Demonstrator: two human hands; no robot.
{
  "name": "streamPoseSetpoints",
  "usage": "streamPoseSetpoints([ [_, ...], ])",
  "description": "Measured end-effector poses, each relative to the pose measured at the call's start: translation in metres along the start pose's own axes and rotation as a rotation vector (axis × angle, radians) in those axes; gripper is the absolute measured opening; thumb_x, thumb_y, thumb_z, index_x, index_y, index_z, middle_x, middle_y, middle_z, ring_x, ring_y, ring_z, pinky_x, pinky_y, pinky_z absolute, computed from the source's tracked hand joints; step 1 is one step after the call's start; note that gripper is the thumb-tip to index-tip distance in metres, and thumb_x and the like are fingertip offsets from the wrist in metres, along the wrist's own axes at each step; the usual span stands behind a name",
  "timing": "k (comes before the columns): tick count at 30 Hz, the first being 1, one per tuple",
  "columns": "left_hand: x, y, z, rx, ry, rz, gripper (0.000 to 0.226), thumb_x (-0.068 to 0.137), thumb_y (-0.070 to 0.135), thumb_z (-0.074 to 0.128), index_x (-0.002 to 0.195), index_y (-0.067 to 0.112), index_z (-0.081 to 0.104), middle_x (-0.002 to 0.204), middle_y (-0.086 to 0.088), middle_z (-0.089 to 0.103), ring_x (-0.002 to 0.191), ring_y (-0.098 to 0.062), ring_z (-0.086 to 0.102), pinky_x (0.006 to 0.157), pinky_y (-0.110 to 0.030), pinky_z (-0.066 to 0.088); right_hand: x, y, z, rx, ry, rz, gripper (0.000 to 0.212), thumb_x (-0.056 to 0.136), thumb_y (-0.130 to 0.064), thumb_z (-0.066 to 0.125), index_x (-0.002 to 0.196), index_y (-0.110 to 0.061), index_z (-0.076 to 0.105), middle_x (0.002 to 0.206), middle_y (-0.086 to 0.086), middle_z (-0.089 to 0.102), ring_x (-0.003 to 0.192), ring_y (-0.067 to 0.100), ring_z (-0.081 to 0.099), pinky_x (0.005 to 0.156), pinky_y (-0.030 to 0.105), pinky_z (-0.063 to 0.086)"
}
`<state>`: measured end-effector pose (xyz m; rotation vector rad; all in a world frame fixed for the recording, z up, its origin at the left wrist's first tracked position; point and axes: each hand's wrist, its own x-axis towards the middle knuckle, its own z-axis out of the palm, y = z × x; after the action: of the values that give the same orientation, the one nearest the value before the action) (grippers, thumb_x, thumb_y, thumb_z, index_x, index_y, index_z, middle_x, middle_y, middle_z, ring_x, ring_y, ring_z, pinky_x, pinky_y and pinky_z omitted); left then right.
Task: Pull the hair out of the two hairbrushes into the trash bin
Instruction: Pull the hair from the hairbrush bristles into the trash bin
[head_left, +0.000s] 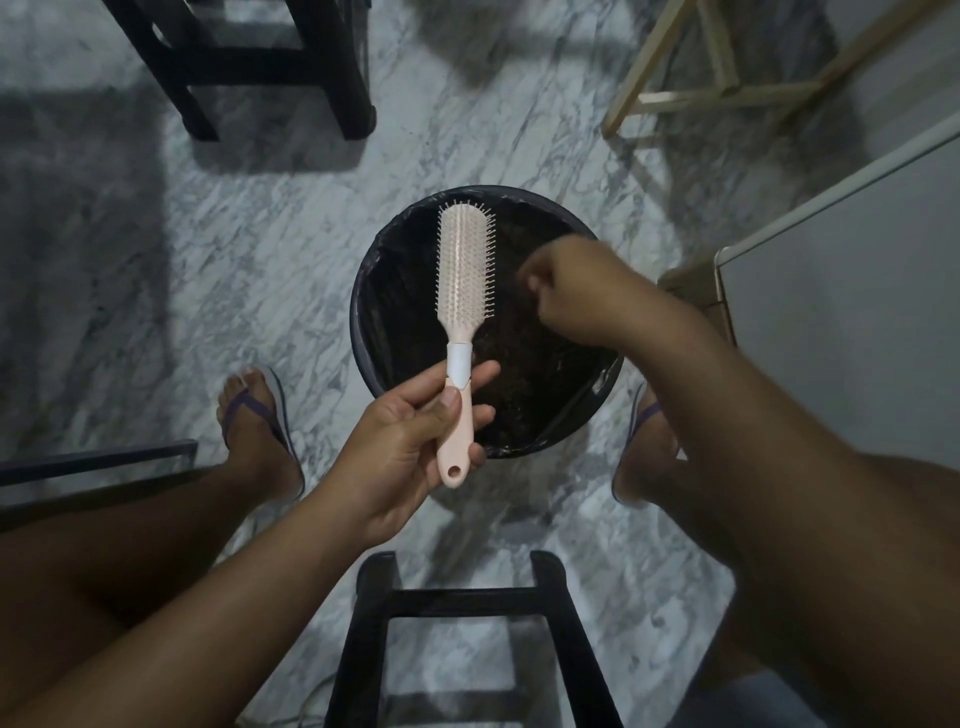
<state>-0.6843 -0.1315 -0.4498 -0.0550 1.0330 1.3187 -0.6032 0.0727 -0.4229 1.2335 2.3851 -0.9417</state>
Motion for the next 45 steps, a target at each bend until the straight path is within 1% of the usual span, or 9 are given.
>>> streamPoseSetpoints([
  [4, -0.001, -0.002, 0.000, 0.018, -0.008, 0.004, 0.047, 0.090, 0.011, 0.054, 0.136, 0.010, 0.056, 0.133, -0.003, 0.067, 0.083, -0.013, 0.063, 0.061, -0.028, 0.054, 0.000, -0.010, -0.006, 0.438, 0.136, -0.091, 0.056, 0.083, -0.059, 0.064, 0.125, -0.022, 0.063, 0.101, 0.001, 0.076, 0.096, 0.020, 0.073, 0.087, 0.049, 0.059],
  [10, -0.001, -0.008, -0.001, 0.055, -0.018, -0.011, 0.045, 0.091, 0.011, 0.054, 0.136, 0.011, 0.057, 0.134, -0.005, 0.067, 0.082, -0.015, 0.062, 0.061, -0.030, 0.053, 0.000, -0.011, -0.007, 0.415, 0.151, -0.097, 0.050, 0.072, -0.030, 0.090, 0.112, -0.005, 0.074, 0.089, 0.007, 0.078, 0.072, 0.015, 0.077, 0.070, 0.038, 0.065],
  [16, 0.000, -0.008, -0.001, 0.063, -0.016, -0.006, 0.045, 0.092, 0.011, 0.053, 0.136, 0.012, 0.057, 0.134, -0.004, 0.067, 0.083, -0.014, 0.062, 0.061, -0.029, 0.054, -0.008, -0.012, -0.026, 0.361, 0.290, -0.155, 0.007, 0.088, -0.019, 0.076, 0.086, -0.013, 0.078, 0.068, 0.005, 0.075, 0.057, 0.013, 0.074, 0.065, 0.032, 0.064],
  [21, -0.001, -0.008, -0.003, 0.082, -0.008, -0.002, 0.046, 0.091, 0.012, 0.054, 0.137, 0.012, 0.056, 0.134, -0.002, 0.067, 0.084, -0.013, 0.063, 0.062, -0.029, 0.054, 0.004, -0.001, -0.043, 0.337, 0.670, -0.145, 0.035, 0.093, -0.042, 0.061, 0.077, -0.012, 0.068, 0.064, -0.004, 0.062, 0.054, 0.005, 0.055, 0.058, 0.029, 0.050],
  [23, 0.000, -0.008, -0.002, 0.096, -0.013, 0.000, 0.045, 0.092, 0.012, 0.053, 0.137, 0.012, 0.057, 0.133, -0.002, 0.068, 0.083, -0.012, 0.063, 0.062, -0.029, 0.055, 0.000, -0.008, -0.030, 0.350, 0.555, -0.150, 0.036, 0.090, -0.047, 0.066, 0.084, -0.011, 0.070, 0.072, -0.005, 0.064, 0.062, 0.001, 0.056, 0.062, 0.020, 0.048],
  [27, -0.002, -0.010, 0.001, 0.142, -0.030, -0.002, 0.042, 0.096, 0.009, 0.051, 0.137, 0.014, 0.057, 0.133, -0.001, 0.067, 0.084, -0.013, 0.063, 0.065, -0.031, 0.054, -0.009, -0.021, -0.007, 0.193, 0.280, -0.248, 0.056, 0.074, -0.049, 0.083, 0.121, -0.023, 0.071, 0.124, -0.004, 0.070, 0.115, 0.006, 0.063, 0.098, 0.021, 0.048],
  [35, -0.007, -0.016, -0.001, 0.134, -0.086, -0.036, 0.044, 0.091, 0.010, 0.055, 0.135, 0.016, 0.059, 0.136, -0.001, 0.066, 0.087, -0.014, 0.063, 0.067, -0.032, 0.055, -0.002, -0.009, -0.025, 0.290, 0.246, -0.203, 0.011, 0.083, -0.028, 0.081, 0.092, -0.023, 0.082, 0.088, -0.007, 0.078, 0.083, -0.002, 0.071, 0.075, 0.006, 0.052],
  [42, -0.008, -0.011, -0.003, 0.054, -0.106, -0.044, 0.044, 0.092, 0.009, 0.053, 0.136, 0.012, 0.057, 0.136, -0.005, 0.066, 0.084, -0.014, 0.064, 0.064, -0.031, 0.055, 0.009, -0.002, -0.038, 0.702, 0.305, -0.051, 0.017, 0.101, -0.008, 0.057, 0.107, 0.000, 0.070, 0.093, 0.009, 0.076, 0.076, 0.016, 0.075, 0.068, 0.027, 0.063],
  [45, -0.009, -0.006, -0.003, 0.013, -0.100, -0.049, 0.042, 0.093, 0.009, 0.052, 0.135, 0.010, 0.058, 0.136, -0.005, 0.066, 0.084, -0.015, 0.063, 0.062, -0.031, 0.054, 0.016, 0.003, -0.036, 0.657, 0.353, 0.003, 0.018, 0.100, 0.002, 0.046, 0.106, 0.005, 0.063, 0.107, 0.009, 0.069, 0.090, 0.014, 0.070, 0.082, 0.040, 0.063],
])
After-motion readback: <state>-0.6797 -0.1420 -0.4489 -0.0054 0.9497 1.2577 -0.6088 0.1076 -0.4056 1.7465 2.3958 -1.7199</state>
